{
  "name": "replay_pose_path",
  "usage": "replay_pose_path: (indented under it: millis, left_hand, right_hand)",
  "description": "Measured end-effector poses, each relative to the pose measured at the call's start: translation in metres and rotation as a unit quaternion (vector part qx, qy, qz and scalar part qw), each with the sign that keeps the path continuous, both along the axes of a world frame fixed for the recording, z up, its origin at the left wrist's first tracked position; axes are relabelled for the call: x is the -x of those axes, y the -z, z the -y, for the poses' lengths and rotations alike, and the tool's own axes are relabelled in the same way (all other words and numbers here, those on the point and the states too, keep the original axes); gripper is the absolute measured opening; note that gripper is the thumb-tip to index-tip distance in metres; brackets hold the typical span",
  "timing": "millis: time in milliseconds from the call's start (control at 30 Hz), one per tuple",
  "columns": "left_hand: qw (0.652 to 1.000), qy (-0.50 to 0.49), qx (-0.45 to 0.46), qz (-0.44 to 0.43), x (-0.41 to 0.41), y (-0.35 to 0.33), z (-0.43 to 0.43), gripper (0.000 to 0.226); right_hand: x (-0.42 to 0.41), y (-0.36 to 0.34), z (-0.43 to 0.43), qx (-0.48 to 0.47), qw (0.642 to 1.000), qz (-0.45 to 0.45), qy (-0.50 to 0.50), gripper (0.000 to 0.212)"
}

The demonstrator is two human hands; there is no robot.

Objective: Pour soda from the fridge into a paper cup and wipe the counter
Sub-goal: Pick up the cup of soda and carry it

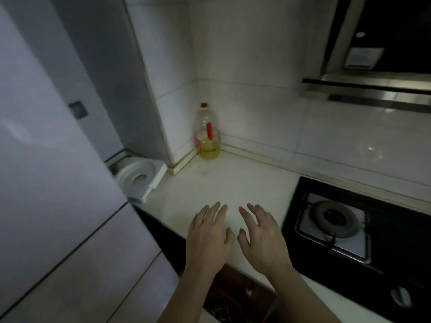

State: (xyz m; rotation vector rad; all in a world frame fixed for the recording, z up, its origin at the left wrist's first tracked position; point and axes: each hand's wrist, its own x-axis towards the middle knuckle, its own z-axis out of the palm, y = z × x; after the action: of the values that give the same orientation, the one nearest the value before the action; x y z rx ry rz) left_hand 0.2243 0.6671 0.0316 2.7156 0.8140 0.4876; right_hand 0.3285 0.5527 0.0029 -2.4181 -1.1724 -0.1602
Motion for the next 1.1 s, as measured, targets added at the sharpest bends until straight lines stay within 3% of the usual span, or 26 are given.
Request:
replay_pose_path:
  millis: [233,433,733,1100]
  left_hand:
    - [0.982,0.187,0.022,-0.022,-0.089,-0.006,0.05,0.058]
    - [0.932,0.361,0.025,-0.018,-0.13,0.001,0.11,0.058]
    - [0.798,0.6,0.043,-0.039,-0.111,0.019,0.196,0.057]
    - [0.643,0.764,0.055,-0.03,-0.033,0.024,0.291,0.055]
  right_hand:
    - [-0.04,-0.003,0.076,0.007,0.985,0.003,0.173,0.052]
    - [-0.025,-0.002,0.146,0.023,0.939,-0.005,0.342,0.05]
    - [0.076,0.008,0.211,0.024,0.802,-0.036,0.596,0.053]
    - [0.218,0.0,0.261,0.029,0.625,-0.024,0.78,0.05]
